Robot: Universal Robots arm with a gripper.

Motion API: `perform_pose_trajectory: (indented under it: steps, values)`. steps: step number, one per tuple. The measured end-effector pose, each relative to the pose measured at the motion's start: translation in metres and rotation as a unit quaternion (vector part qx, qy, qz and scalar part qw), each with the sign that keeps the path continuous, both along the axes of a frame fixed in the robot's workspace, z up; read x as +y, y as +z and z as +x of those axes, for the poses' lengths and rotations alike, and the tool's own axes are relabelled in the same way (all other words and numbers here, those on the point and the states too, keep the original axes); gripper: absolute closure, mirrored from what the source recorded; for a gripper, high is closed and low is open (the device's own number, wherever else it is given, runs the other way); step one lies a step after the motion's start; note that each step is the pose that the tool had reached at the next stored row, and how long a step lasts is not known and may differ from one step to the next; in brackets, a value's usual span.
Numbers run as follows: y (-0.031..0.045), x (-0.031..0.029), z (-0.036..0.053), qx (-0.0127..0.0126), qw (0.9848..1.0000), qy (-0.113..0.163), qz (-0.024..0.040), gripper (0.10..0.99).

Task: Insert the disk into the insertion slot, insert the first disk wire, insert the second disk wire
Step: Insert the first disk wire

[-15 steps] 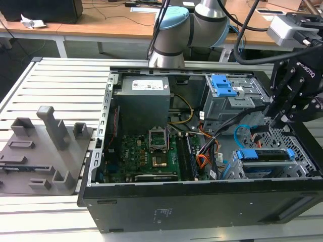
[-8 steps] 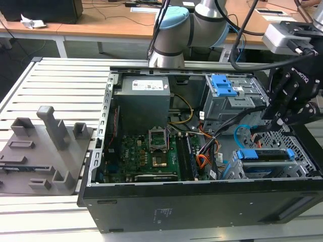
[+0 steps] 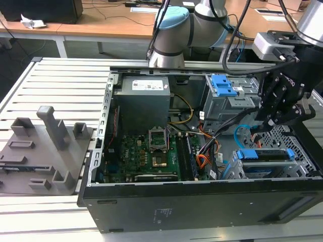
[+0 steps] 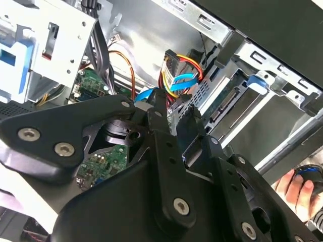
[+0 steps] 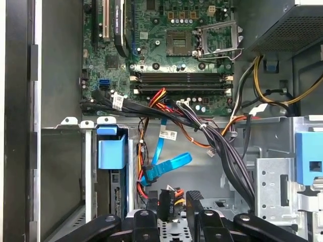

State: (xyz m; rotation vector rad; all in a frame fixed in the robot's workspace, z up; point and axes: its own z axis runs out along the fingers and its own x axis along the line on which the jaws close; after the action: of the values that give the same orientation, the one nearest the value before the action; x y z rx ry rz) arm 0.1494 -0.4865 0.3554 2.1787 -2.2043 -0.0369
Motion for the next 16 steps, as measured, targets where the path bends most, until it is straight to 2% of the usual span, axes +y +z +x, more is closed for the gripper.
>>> perform_pose_trajectory:
  steps: [5,11,12,13,16]
  values:
    - [-0.0034,0.0001,0.0,0.0,1.0,0.0,-0.0028,0.725]
    - [-0.0036,0.0,0.0,0.0,1.0,0.0,-0.0031,0.737]
    - [-0.0036,0.0,0.0,0.0,1.0,0.0,-0.0031,0.871]
    - [-0.0036,0.0,0.0,0.0,1.0,0.0,-0.0032,0.922]
    - [-0.0036,0.0,0.0,0.0,1.0,0.0,-0.0033,0.922]
